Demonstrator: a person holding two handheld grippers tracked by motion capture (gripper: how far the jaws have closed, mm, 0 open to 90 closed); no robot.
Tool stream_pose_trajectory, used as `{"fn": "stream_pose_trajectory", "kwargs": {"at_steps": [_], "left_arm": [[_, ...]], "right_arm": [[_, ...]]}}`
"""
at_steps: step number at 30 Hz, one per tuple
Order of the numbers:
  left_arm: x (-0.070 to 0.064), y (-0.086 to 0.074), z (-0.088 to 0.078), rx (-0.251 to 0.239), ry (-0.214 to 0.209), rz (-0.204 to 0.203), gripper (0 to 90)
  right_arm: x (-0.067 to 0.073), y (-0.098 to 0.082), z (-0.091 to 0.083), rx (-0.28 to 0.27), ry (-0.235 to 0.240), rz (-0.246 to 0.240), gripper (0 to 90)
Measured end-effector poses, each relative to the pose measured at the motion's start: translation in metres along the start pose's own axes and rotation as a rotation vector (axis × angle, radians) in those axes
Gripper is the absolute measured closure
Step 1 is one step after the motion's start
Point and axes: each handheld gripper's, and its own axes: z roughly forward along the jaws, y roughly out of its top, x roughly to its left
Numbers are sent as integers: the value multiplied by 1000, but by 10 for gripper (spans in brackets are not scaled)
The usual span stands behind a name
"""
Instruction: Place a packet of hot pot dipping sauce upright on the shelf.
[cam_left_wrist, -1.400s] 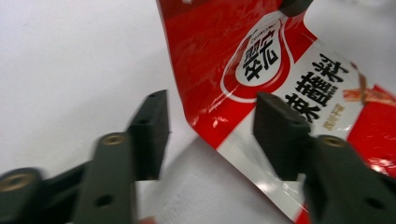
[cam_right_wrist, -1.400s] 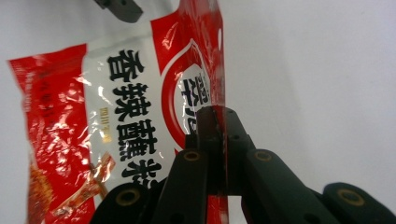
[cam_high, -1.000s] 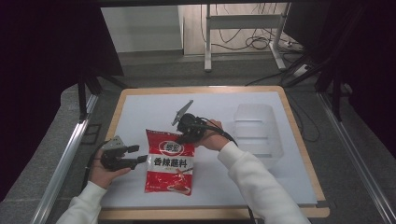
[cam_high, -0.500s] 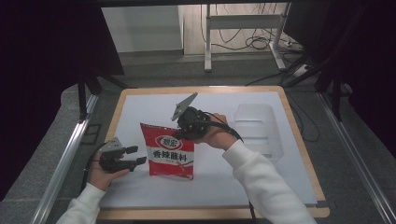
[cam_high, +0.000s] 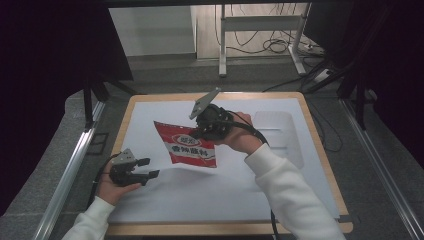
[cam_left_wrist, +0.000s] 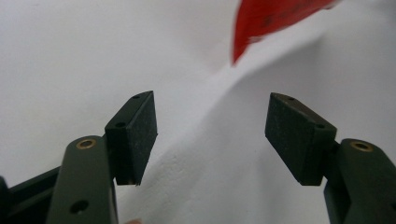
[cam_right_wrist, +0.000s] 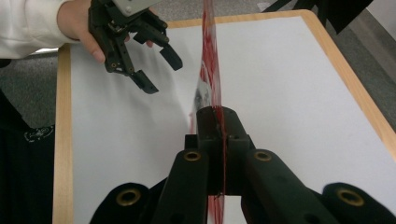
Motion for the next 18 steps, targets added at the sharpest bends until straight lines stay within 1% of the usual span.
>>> {"fn": "stream_pose_trajectory", "kwargs": {"at_steps": [1,2,6,9,13,15,16,17,18], "left_arm": [[-1,0,1,3,10,5,340],[-2,0,1,6,17,16,340],[-6,2,2,2,10,26,339],[-7,3,2,0,4,25,339],[-7,3,3,7,6,26,339],[-7,2,4,9,5,26,339],[-7,2,4,10,6,26,339],[-7,2,3,11,6,26,339],[-7,2,3,10,6,25,339]], "right_arm": [[-3,-2,-5,-1,-6,5,887],[-3,-2,-5,-1,-6,5,887],[-7,-8,-14,-7,-19,9,887],[-9,-11,-23,-11,-35,14,887],[-12,-16,-34,-14,-73,15,887],[-18,-20,-44,-18,-100,20,887],[-18,-20,-44,-18,-100,20,887],[-23,-23,-50,-27,-114,33,887],[-23,-23,-50,-27,-114,33,887]]}}
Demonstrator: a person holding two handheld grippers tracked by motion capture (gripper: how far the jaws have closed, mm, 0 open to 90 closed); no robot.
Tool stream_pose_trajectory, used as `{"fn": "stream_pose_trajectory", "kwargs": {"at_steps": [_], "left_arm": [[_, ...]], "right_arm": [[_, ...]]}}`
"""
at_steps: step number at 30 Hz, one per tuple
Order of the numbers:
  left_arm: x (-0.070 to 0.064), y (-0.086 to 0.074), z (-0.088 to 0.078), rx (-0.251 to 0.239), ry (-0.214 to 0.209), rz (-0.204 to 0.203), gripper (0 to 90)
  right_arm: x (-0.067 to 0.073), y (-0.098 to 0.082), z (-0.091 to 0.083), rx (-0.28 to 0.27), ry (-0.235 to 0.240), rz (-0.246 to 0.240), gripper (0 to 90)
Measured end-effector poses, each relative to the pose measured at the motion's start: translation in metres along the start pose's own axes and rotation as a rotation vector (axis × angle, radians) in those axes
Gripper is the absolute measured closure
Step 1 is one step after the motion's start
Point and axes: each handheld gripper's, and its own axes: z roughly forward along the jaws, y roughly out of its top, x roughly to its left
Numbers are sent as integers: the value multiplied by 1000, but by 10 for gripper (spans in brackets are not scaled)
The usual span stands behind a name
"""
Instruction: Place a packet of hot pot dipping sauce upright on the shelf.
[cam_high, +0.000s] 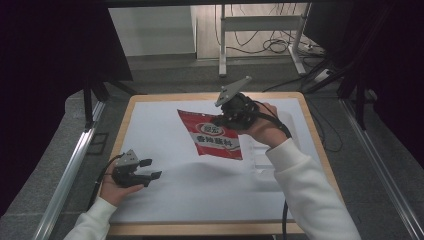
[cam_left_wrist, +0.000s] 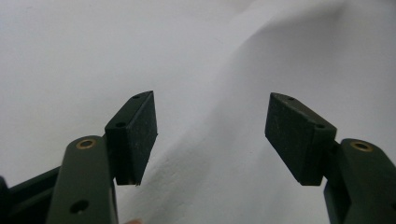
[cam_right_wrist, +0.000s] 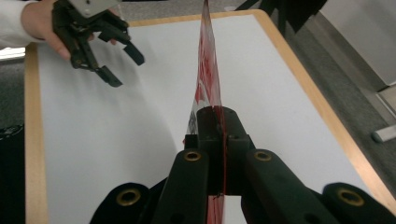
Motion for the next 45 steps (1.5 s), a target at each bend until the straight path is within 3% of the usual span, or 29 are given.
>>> {"fn": "stream_pose_trajectory", "kwargs": {"at_steps": [15,45], "left_arm": [[0,0,1,11,9,10,339],[-1,0,5,27,15,14,341]], "right_arm": [[-36,-13,-29,36,-99,50,889],[-86,-41,-62,13,-169,166,890]]}}
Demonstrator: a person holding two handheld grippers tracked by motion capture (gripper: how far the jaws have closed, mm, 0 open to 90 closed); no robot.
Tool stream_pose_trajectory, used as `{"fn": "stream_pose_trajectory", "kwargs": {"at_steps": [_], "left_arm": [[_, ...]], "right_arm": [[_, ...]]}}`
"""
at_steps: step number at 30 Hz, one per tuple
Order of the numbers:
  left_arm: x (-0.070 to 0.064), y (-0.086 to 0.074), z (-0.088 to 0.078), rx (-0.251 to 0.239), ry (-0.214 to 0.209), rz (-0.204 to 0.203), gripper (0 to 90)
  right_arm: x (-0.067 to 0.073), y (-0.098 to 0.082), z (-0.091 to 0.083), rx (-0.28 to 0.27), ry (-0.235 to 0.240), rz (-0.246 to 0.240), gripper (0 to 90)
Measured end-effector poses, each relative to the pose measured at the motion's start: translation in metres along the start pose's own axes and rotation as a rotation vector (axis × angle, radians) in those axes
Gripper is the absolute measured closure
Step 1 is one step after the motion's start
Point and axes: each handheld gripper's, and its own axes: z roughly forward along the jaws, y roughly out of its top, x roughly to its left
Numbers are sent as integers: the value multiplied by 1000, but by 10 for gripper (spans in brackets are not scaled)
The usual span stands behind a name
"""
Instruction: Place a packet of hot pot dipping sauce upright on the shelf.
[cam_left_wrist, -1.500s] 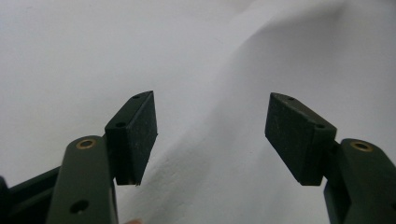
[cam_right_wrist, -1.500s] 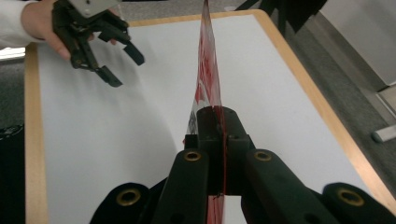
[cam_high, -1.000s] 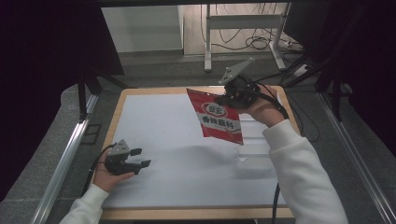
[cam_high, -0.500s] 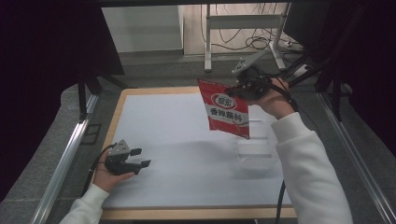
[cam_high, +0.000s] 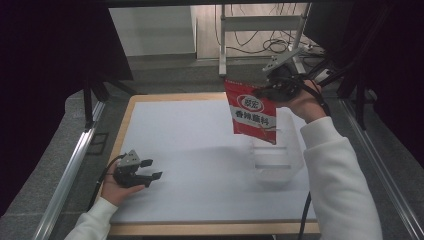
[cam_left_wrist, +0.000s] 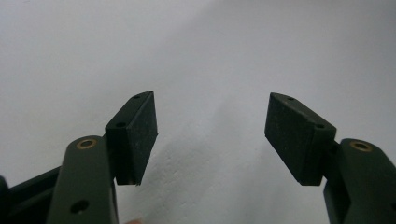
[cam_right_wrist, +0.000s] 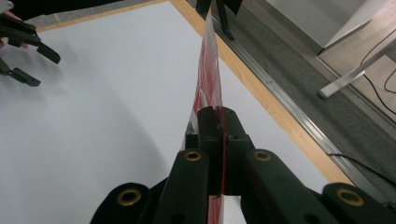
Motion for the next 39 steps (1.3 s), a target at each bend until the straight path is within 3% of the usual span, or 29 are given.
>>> {"fn": "stream_pose_trajectory", "kwargs": {"at_steps": [15,22,30,39], "left_arm": [[0,0,1,4,8,7,341],[-1,1,1,3,3,3,342],[-4,4,-4,-28,-8,-30,341],[-10,0,-16,-40,28,-49,341]], "right_arm": [[-23,-9,-6,1,-46,38,890],[-34,-18,-6,-6,-57,29,890],[-50,-27,-3,-11,-37,38,889],[-64,-29,-3,-24,-13,23,889]]}}
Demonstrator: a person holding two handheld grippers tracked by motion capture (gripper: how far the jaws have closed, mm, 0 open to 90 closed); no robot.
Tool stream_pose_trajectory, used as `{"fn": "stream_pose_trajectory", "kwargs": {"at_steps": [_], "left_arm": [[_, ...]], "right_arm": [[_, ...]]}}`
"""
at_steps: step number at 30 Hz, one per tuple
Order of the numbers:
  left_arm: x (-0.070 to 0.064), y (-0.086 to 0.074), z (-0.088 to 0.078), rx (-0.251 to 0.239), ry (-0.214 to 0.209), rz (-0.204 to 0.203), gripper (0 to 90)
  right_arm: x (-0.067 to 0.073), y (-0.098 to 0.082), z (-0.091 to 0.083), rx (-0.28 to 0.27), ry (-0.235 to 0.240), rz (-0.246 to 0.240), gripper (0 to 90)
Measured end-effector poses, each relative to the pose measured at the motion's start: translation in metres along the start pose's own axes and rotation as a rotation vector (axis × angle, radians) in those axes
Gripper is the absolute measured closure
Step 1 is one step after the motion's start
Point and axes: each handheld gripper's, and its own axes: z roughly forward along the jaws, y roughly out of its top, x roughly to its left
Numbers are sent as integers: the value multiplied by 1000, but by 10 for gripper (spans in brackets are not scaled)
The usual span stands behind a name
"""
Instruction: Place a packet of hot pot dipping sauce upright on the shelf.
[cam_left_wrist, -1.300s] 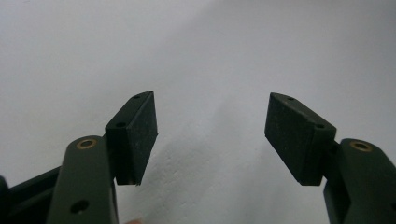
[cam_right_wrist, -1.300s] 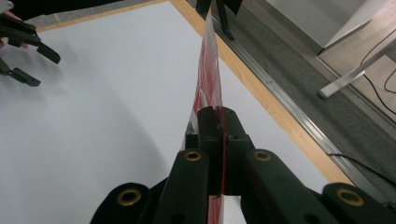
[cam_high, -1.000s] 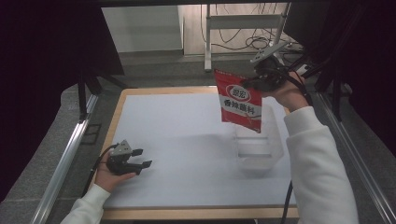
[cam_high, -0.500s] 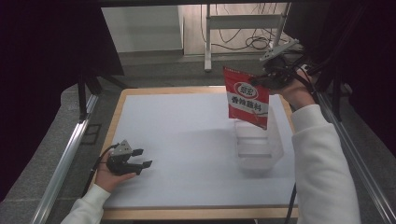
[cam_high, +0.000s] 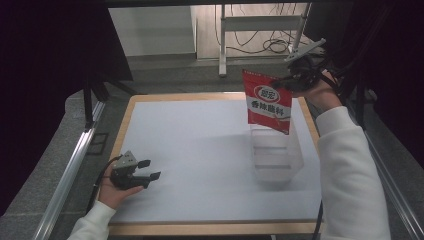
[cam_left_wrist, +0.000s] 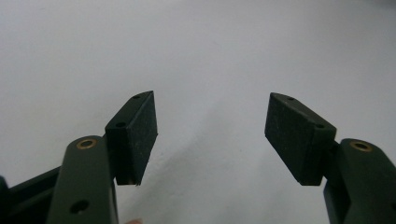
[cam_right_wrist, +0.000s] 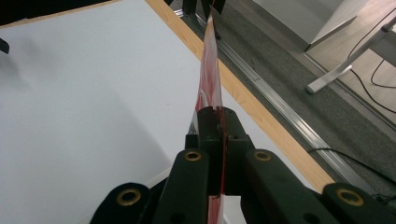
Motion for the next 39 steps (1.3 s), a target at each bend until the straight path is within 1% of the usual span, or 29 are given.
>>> {"fn": "stream_pose_trajectory", "kwargs": {"at_steps": [5,8,11,14,16,19,21,25,27,29,34,39], "left_arm": [[-2,-3,-4,-1,11,-16,340],[-3,-4,-5,1,15,-17,340],[-3,-5,-6,2,19,-16,340],[-2,-5,-6,2,22,-23,340],[-2,-5,-6,3,23,-24,340],[-2,-5,-6,3,26,-25,340],[-2,-5,-6,0,26,-31,340],[-1,-5,-5,3,30,-35,340],[0,-6,-4,5,29,-37,340],[0,-6,-4,6,29,-39,340],[0,-6,-3,9,28,-38,340],[-1,-6,-3,11,28,-38,340]], "right_arm": [[-5,-2,-3,-7,3,3,889],[-8,-4,-2,1,4,6,889],[-11,-6,-2,5,1,-1,889],[-14,-9,-2,-6,5,-4,889],[-15,-9,0,-9,8,-7,889],[-17,-11,5,-1,9,-31,889],[-20,-13,9,-4,17,-27,889],[-25,-18,17,-7,33,-40,889],[-26,-20,19,-28,41,-44,889],[-27,-22,19,-44,37,-56,889],[-30,-26,18,-78,39,-54,889],[-30,-28,16,-95,67,-57,889]]}}
